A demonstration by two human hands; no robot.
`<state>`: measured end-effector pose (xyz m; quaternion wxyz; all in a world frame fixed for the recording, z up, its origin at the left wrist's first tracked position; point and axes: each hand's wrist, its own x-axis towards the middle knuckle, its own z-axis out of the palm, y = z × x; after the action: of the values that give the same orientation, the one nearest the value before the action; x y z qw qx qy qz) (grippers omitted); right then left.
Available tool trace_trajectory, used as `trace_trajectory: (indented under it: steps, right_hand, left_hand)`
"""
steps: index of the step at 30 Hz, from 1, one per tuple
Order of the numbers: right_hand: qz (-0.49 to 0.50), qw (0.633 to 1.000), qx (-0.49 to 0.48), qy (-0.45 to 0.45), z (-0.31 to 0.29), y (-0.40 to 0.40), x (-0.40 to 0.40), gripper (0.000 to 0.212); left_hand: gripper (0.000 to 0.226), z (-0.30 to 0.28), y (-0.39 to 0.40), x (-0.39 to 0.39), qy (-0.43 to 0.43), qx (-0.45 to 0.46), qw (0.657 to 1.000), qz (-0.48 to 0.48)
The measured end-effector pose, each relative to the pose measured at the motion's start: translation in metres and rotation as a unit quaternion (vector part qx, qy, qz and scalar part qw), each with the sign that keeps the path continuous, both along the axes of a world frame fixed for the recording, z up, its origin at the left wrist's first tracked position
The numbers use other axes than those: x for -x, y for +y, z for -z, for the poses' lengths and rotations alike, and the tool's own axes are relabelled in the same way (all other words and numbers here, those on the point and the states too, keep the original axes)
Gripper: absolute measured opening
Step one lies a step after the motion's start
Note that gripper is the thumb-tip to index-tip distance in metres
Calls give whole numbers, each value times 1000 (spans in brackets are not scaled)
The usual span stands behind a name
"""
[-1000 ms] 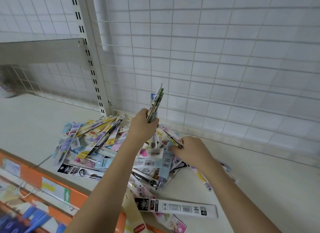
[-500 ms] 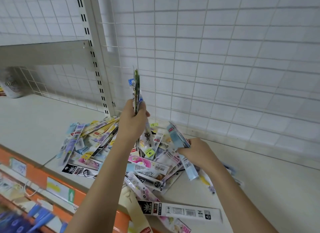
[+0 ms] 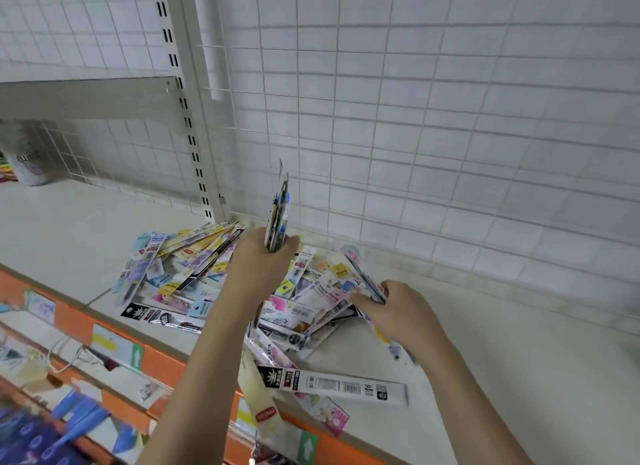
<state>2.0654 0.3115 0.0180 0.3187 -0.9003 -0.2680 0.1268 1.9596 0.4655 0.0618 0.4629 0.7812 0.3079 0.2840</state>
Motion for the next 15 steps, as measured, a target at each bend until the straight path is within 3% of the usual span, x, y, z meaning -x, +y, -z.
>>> trace_trajectory:
  steps: [7, 10, 15]
  right_hand:
    - [-61, 993, -11, -97, 15, -13, 20, 22]
    - [-115, 986, -6, -119, 14, -15, 35, 29]
    - [-228, 969, 74, -63, 19, -17, 55, 49]
  left_hand:
    - [38, 17, -4, 55, 123, -70, 986, -89]
    - [35, 33, -4, 81, 133, -59, 981, -128]
    - [29, 57, -12, 109, 128, -34, 977, -165]
